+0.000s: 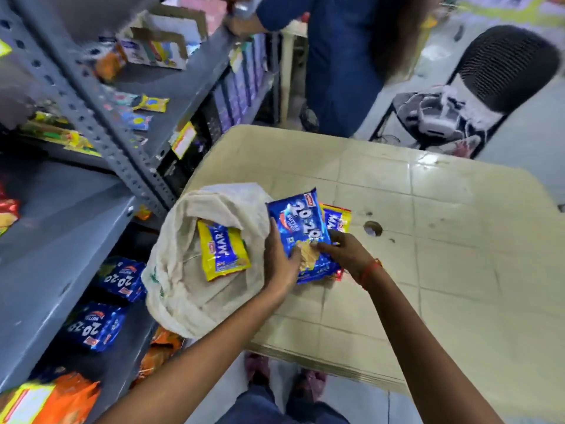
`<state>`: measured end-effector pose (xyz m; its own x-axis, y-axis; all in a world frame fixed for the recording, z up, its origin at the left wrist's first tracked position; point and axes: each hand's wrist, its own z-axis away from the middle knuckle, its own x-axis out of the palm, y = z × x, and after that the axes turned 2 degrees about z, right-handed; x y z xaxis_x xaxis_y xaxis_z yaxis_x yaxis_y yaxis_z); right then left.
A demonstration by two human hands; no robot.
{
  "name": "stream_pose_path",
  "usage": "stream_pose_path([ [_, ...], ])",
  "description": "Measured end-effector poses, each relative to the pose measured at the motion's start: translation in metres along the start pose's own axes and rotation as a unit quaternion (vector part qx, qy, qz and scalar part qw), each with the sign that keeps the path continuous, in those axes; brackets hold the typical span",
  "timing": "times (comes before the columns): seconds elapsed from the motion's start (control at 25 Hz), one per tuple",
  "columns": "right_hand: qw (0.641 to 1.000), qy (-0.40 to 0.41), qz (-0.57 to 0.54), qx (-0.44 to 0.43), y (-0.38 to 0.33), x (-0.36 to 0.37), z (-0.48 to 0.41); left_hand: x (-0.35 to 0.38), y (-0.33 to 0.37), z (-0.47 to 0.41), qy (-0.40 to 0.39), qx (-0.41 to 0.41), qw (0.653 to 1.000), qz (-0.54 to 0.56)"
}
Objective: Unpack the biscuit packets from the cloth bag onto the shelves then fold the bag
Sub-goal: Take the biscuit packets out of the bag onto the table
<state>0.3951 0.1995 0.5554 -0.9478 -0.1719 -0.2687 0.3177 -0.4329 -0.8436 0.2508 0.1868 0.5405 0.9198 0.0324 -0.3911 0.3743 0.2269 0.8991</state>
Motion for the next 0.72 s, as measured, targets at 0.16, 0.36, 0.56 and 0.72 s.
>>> stream_pose_path([
  [0.16, 0.987, 0.163, -0.010, -0.001, 0.050, -0.049, 0.008, 0.073, 0.024, -0.004, -0.176, 0.008, 0.984, -0.038],
  [0.36, 0.975, 0.214, -0.043, 0.032, 0.110, -0.090, 0.004, 0.148, 0.035, -0.016, -0.315, -0.037, 0.947, -0.049],
  [0.56, 0.978, 0.197, 0.020, 0.066, 0.133, -0.091, -0.008, 0.167, 0.026, -0.027, -0.354, -0.112, 0.927, -0.043],
  [0.72, 0.962, 0.250, 0.093, 0.056, 0.099, -0.070, -0.011, 0.137, 0.028, -0.015, -0.339, -0.092, 0.936, 0.026],
])
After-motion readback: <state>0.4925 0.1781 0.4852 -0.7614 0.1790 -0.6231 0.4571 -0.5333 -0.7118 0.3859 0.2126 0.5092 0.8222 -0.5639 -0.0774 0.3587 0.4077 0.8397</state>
